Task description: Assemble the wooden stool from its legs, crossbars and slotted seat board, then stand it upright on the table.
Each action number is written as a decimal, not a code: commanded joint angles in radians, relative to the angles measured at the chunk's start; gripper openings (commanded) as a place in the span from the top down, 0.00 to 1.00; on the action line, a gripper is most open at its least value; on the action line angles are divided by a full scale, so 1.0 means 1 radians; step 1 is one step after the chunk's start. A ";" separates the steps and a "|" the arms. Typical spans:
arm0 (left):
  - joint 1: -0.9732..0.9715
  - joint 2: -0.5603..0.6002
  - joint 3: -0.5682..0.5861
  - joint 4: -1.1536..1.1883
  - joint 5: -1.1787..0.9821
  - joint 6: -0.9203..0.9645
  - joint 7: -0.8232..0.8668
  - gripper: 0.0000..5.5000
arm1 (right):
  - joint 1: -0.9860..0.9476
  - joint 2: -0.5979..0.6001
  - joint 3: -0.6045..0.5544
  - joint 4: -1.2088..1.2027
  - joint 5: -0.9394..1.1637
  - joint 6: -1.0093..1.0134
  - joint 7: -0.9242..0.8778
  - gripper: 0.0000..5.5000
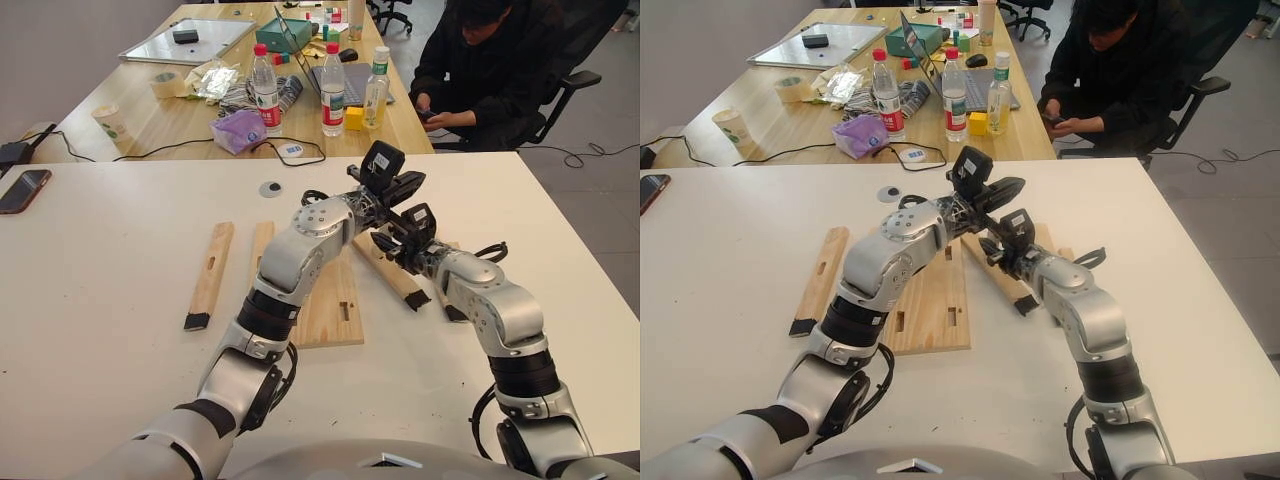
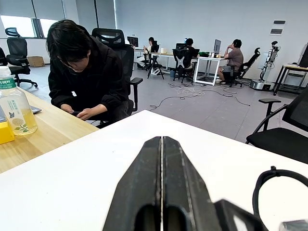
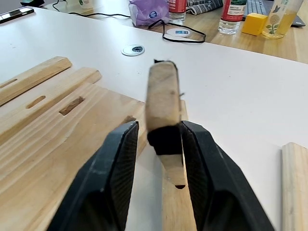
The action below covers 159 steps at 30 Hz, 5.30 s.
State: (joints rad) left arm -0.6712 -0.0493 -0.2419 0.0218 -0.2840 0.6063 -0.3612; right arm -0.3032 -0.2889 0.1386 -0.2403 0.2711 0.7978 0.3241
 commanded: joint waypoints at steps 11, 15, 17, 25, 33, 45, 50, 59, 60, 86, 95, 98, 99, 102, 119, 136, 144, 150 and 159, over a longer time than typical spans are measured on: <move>0.092 0.046 -0.024 0.016 0.015 0.153 -0.009 1.00 | 0.013 -0.007 -0.024 0.052 -0.030 0.043 -0.009 0.71; 0.128 0.057 -0.038 0.060 0.015 0.243 -0.011 1.00 | 0.018 -0.003 -0.032 0.058 -0.032 0.044 -0.004 0.71; 0.127 0.047 -0.037 0.050 0.010 0.230 -0.012 1.00 | 0.017 -0.001 -0.031 0.058 -0.033 0.044 -0.003 0.71; 0.080 0.015 0.038 0.024 0.002 0.152 0.016 1.00 | 0.015 -0.031 -0.013 0.033 -0.030 0.063 0.039 0.71; 0.082 0.026 0.042 0.041 0.020 0.141 0.014 1.00 | 0.011 -0.046 -0.013 0.031 -0.038 0.077 0.056 0.71; 0.008 -0.019 0.153 -0.021 -0.031 0.086 0.050 1.00 | 0.030 -0.096 0.043 0.049 -0.089 0.095 0.086 0.46; -0.046 -0.029 0.244 -0.084 -0.081 0.068 0.091 1.00 | 0.015 -0.092 0.031 0.061 -0.098 0.088 0.079 0.39; -0.046 0.012 0.321 -0.155 -0.119 0.082 0.137 1.00 | 0.045 -0.111 0.042 0.150 -0.116 0.084 0.092 0.39; -0.047 0.016 0.322 -0.160 -0.124 0.085 0.139 1.00 | 0.052 -0.116 0.045 0.161 -0.119 0.083 0.100 0.39; 0.102 0.427 0.561 -0.297 -0.617 0.326 -0.258 0.73 | -0.238 0.040 -0.359 0.030 0.560 0.042 0.250 0.63; 0.035 0.407 0.618 -0.243 -0.891 0.346 -0.184 0.47 | -0.260 -0.056 -0.354 -0.019 0.762 0.193 0.348 0.63; 0.036 0.405 0.611 -0.235 -0.933 0.351 -0.184 0.47 | -0.235 -0.075 -0.335 -0.057 0.797 0.219 0.370 0.63; 0.036 0.406 0.605 -0.233 -0.939 0.349 -0.183 0.47 | -0.229 -0.078 -0.332 -0.068 0.809 0.224 0.373 0.63; 0.043 0.405 0.591 -0.244 -0.966 0.347 -0.182 0.47 | -0.220 -0.088 -0.311 -0.084 0.832 0.238 0.394 0.63; 0.051 0.391 0.600 -0.228 -1.076 0.287 -0.114 0.61 | -0.184 -0.122 -0.256 -0.086 0.806 0.210 0.425 0.56; 0.266 0.551 0.556 -0.148 -0.749 0.032 -0.533 0.63 | -0.019 -0.349 0.183 -0.046 0.213 -0.121 0.607 0.20; 0.409 0.489 0.435 -0.160 -0.539 -0.199 -0.683 0.63 | 0.013 -0.389 0.278 0.005 0.032 -0.250 0.672 0.20; 0.465 0.511 0.396 -0.139 -0.459 -0.257 -0.741 0.63 | 0.025 -0.407 0.330 0.035 -0.080 -0.325 0.704 0.20; 0.535 0.572 0.384 -0.178 -0.463 -0.204 -0.804 0.63 | 0.008 -0.371 0.288 0.099 -0.104 -0.317 0.694 0.20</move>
State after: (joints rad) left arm -0.1528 0.5012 0.1433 -0.1324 -0.7381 0.3912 -1.1507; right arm -0.2722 -0.6761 0.4653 -0.1614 0.1632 0.4687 1.0268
